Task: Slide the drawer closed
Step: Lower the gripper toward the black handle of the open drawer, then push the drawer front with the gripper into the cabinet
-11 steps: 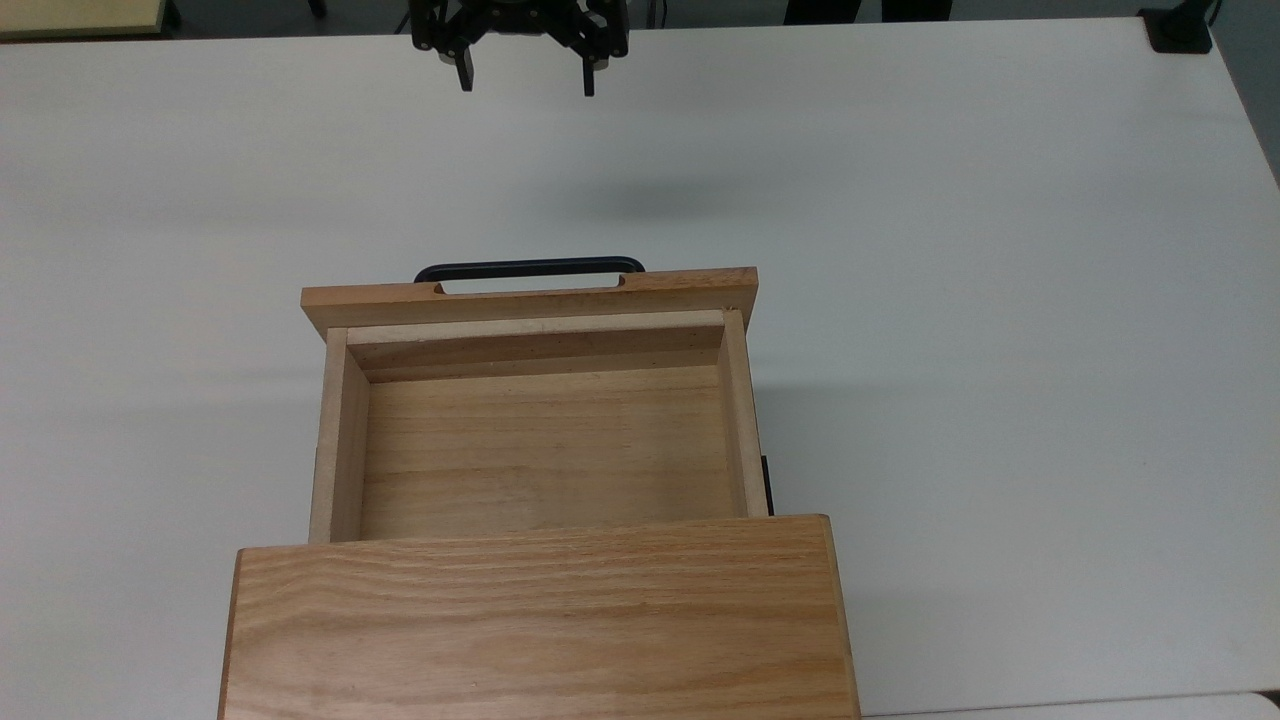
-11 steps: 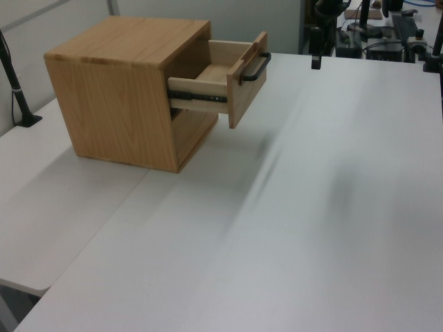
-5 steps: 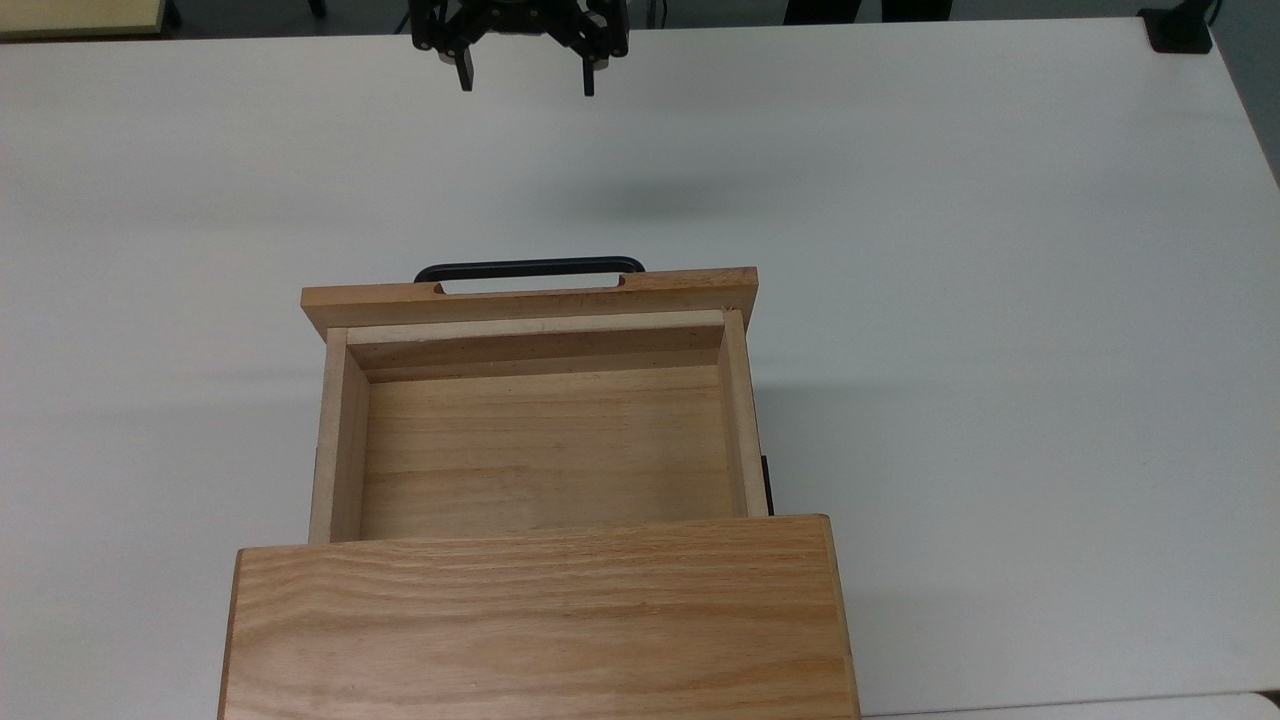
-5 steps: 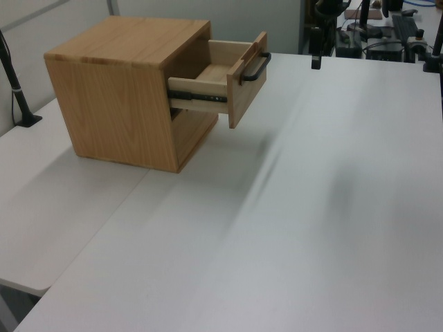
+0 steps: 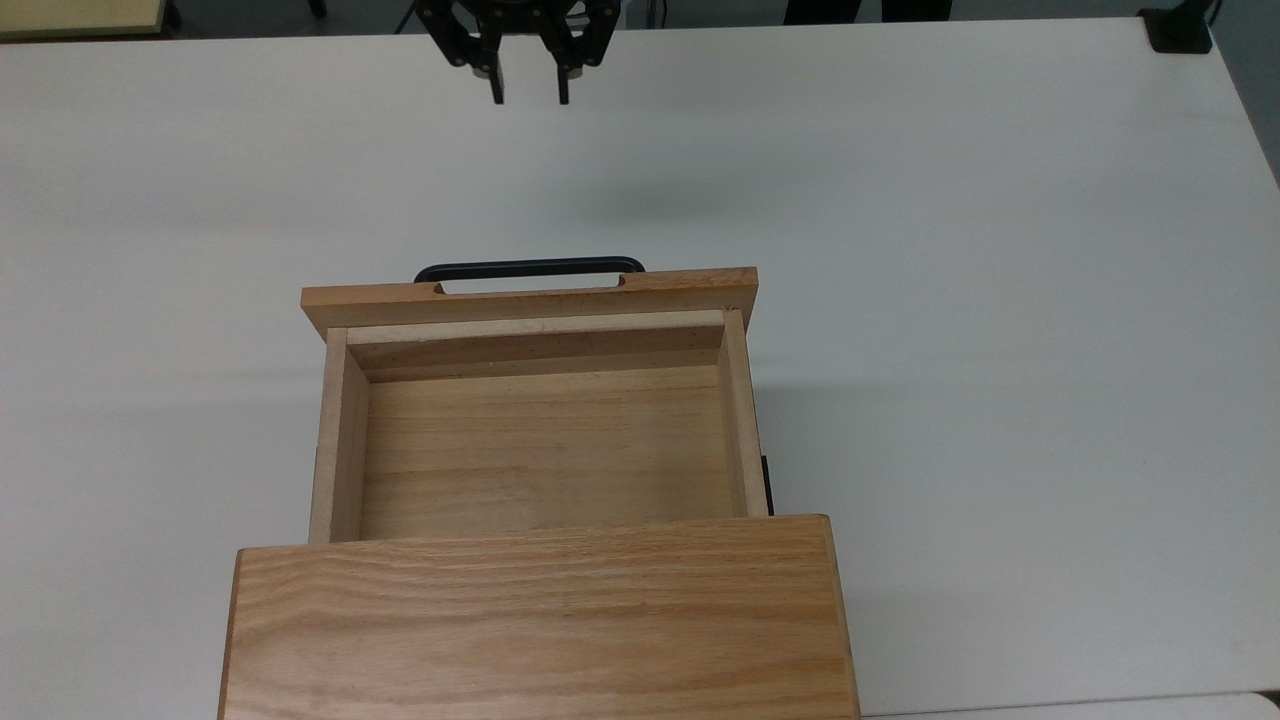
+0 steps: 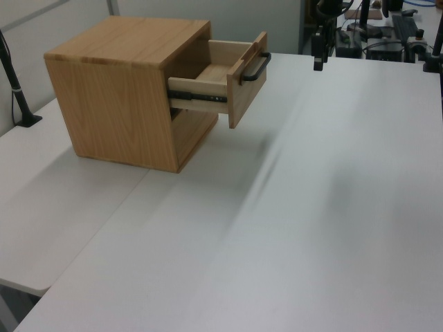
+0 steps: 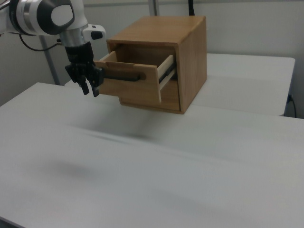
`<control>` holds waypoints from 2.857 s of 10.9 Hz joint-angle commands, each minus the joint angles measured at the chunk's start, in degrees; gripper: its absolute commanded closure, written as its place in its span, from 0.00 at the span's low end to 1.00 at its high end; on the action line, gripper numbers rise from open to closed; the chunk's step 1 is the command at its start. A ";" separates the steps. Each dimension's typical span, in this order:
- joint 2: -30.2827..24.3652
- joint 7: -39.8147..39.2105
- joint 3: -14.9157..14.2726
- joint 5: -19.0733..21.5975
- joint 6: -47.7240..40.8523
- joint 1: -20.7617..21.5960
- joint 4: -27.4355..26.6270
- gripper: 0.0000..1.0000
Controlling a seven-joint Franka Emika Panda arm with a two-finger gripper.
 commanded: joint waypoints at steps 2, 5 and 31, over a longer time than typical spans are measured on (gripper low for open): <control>0.50 -1.46 -0.12 0.22 -0.41 0.59 0.17 1.00; 2.34 -1.11 -0.12 0.05 0.12 1.83 0.52 1.00; 31.25 4.61 -3.28 -2.24 68.03 1.30 15.20 1.00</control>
